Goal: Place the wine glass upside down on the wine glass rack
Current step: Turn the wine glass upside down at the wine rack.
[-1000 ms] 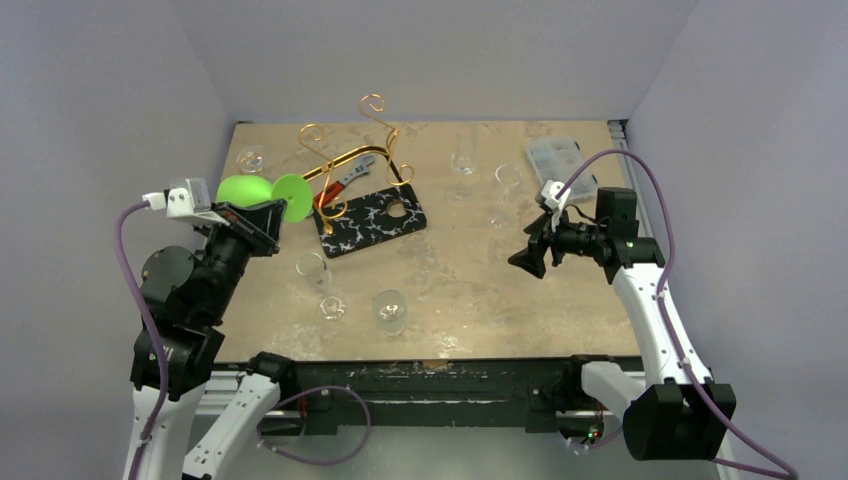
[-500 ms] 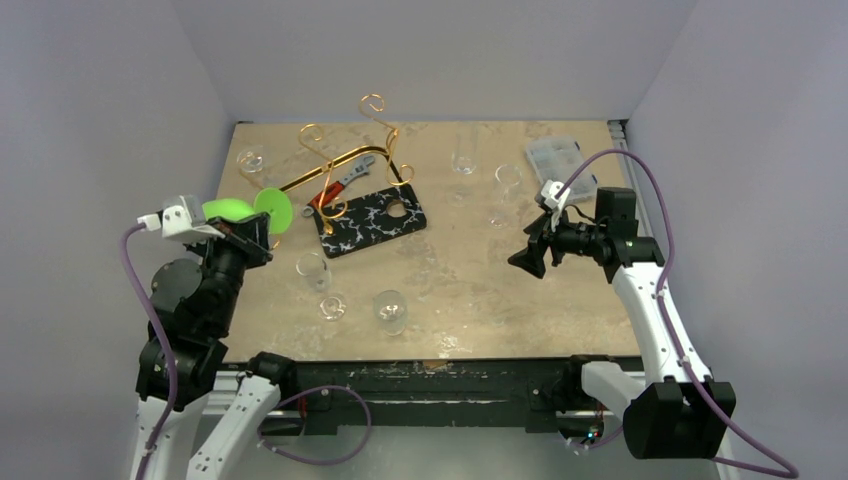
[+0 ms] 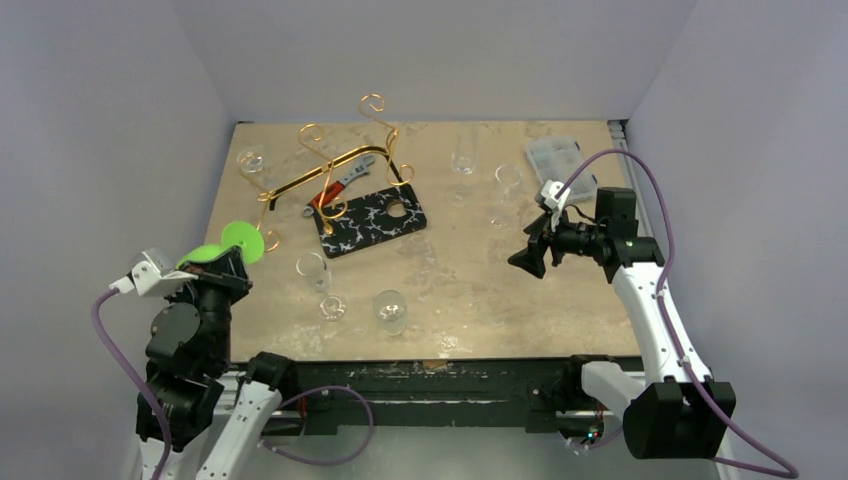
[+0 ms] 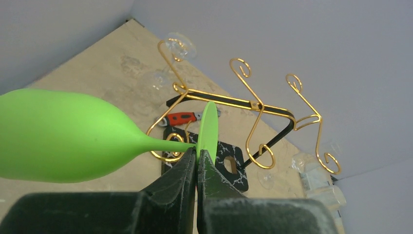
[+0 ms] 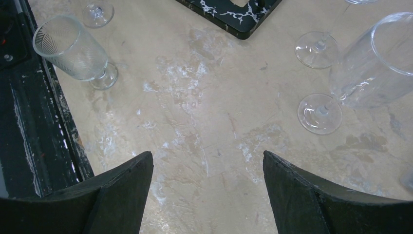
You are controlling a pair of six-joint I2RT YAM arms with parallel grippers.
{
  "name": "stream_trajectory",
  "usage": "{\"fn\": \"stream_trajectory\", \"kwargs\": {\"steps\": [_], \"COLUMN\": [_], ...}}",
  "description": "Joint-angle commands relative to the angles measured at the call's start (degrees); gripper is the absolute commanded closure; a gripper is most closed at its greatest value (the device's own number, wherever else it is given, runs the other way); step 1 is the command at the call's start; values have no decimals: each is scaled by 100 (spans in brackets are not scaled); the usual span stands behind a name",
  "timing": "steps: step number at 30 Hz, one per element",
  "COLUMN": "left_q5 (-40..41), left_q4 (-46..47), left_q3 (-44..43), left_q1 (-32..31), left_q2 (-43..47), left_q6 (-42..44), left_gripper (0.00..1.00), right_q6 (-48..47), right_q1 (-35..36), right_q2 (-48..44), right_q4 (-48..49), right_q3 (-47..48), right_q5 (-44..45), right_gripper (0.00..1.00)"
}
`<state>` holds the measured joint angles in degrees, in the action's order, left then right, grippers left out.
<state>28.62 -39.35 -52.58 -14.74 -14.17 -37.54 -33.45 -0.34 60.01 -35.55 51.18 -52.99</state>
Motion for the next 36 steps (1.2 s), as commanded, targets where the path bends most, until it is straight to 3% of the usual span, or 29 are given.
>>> {"fn": "stream_trajectory", "kwargs": {"steps": [1, 11, 24, 36], "left_q5": [289, 56, -294, -349], "left_q4": [-424, -446, 38, 386], "left_q3": [215, 744, 1215, 1293], "left_q1": [33, 33, 33, 38], "left_q2": [193, 284, 222, 81], "left_q6": [-1252, -2960, -3526, -3531], "left_gripper": [100, 100, 100, 100], "right_q6": [-65, -65, -92, -100], "right_q1": [-10, -14, -10, -11], "right_q2": [-2, -46, -59, -50], "right_q4": [51, 54, 22, 13], "right_q3": [24, 31, 41, 51], "right_q5": [31, 26, 26, 17], "right_gripper": [20, 20, 20, 20]}}
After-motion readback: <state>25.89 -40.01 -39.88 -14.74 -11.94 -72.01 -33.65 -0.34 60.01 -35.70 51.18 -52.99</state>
